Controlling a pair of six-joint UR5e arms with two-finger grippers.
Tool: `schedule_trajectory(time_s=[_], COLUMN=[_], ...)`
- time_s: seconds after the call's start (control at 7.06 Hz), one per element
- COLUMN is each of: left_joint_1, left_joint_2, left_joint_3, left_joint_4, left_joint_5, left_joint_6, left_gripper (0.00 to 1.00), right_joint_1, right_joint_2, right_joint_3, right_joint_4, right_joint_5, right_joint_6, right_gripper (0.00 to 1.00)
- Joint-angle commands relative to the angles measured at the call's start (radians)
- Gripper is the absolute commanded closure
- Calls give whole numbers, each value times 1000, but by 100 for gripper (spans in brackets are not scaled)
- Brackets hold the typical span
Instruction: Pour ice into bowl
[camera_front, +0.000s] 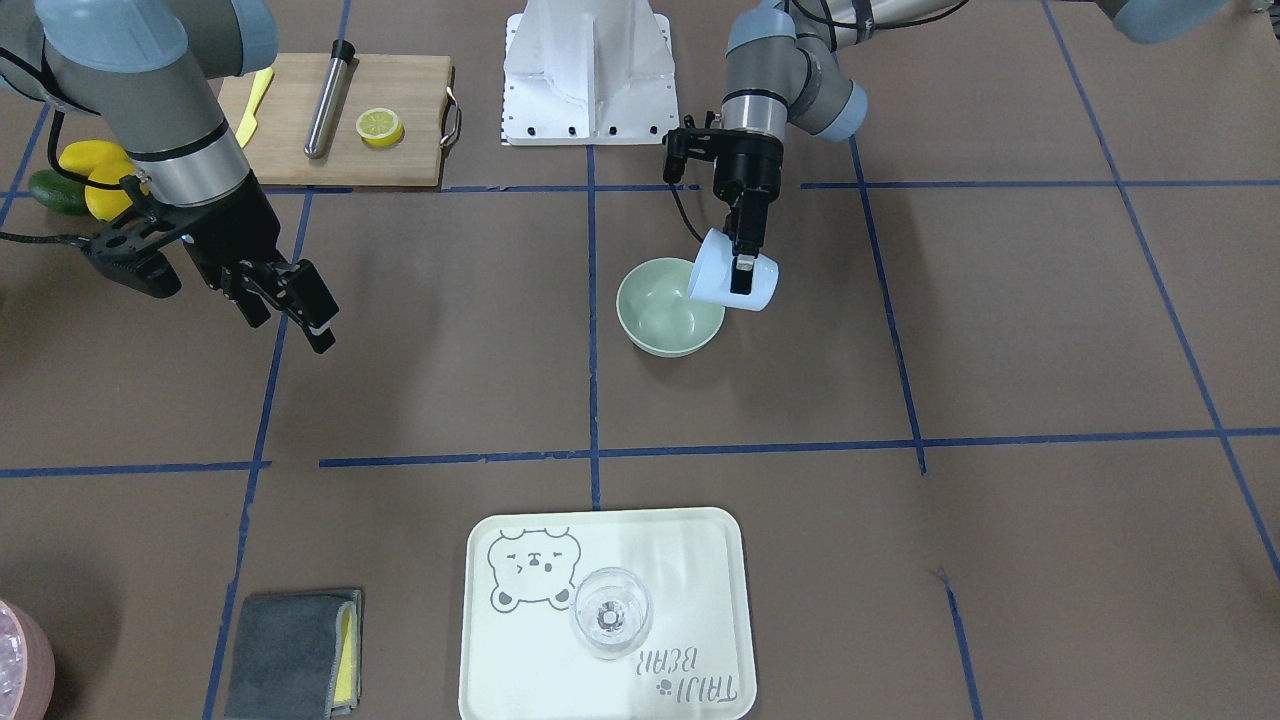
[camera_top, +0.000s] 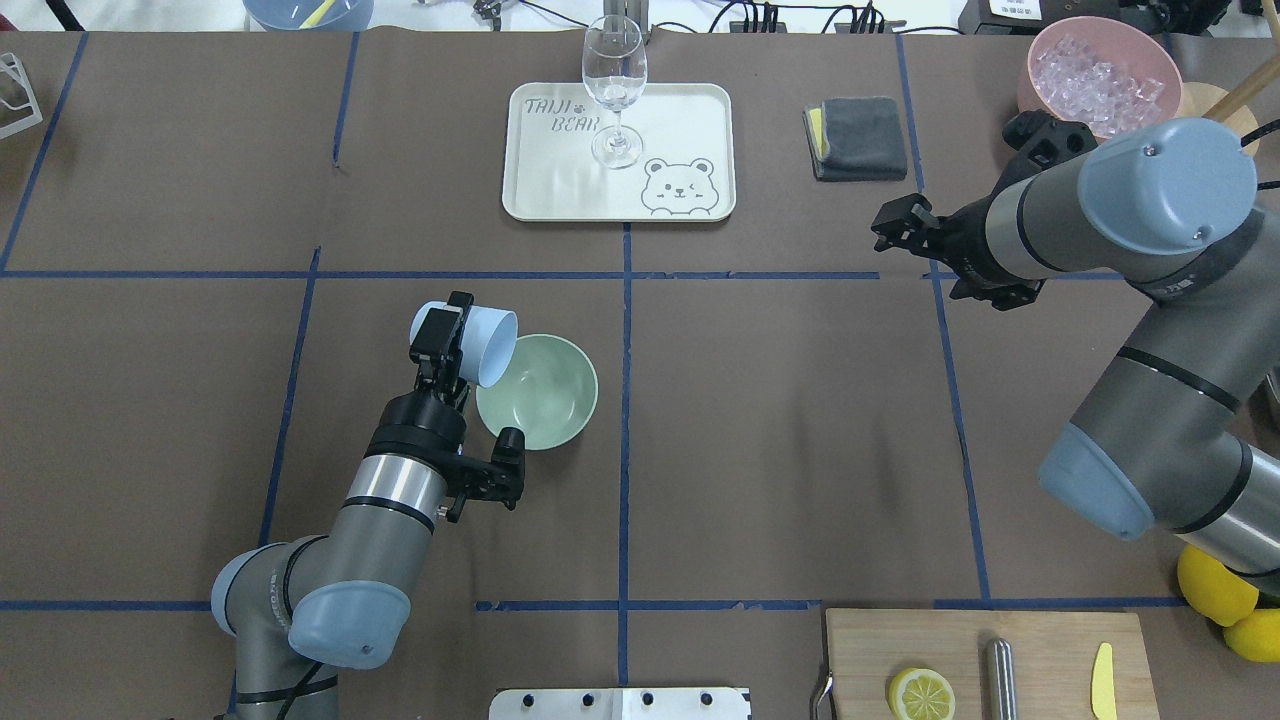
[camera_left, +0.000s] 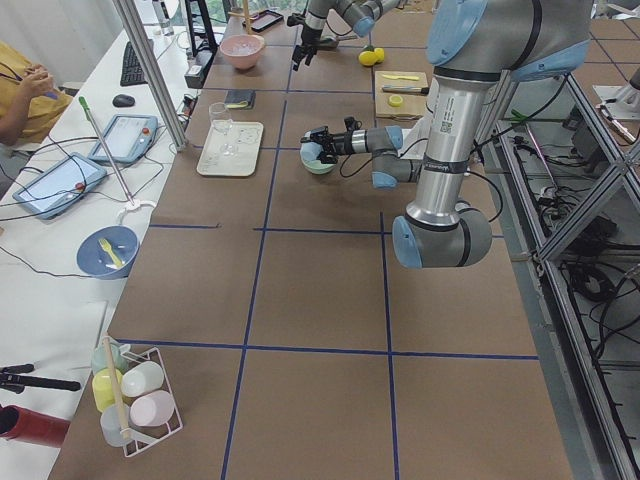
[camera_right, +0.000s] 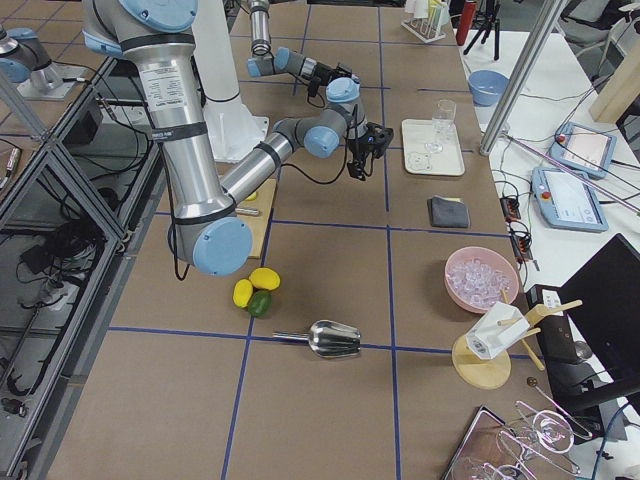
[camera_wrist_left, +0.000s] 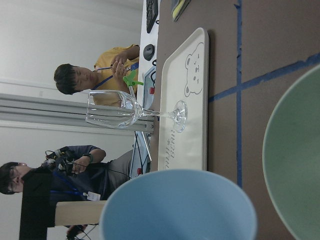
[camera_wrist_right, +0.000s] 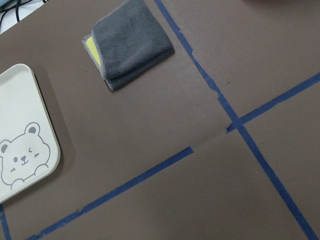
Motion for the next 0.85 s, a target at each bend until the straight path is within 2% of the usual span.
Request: schedule_trajectory(time_s=[0.0,0.71], left_joint_1=[11,32], left_joint_2=[-1,2], left_joint_3=[6,12], left_joint_4=[1,1], left_joint_5=[48,100], left_joint_6=[214,432], left_gripper=[100,100], right_joint_1=[2,39], right_joint_2=[-1,-10], right_joint_3=[0,-3], right_joint_4=[-2,-2], right_joint_5=[11,75], right_joint_6=[0,0], right_gripper=[0,0])
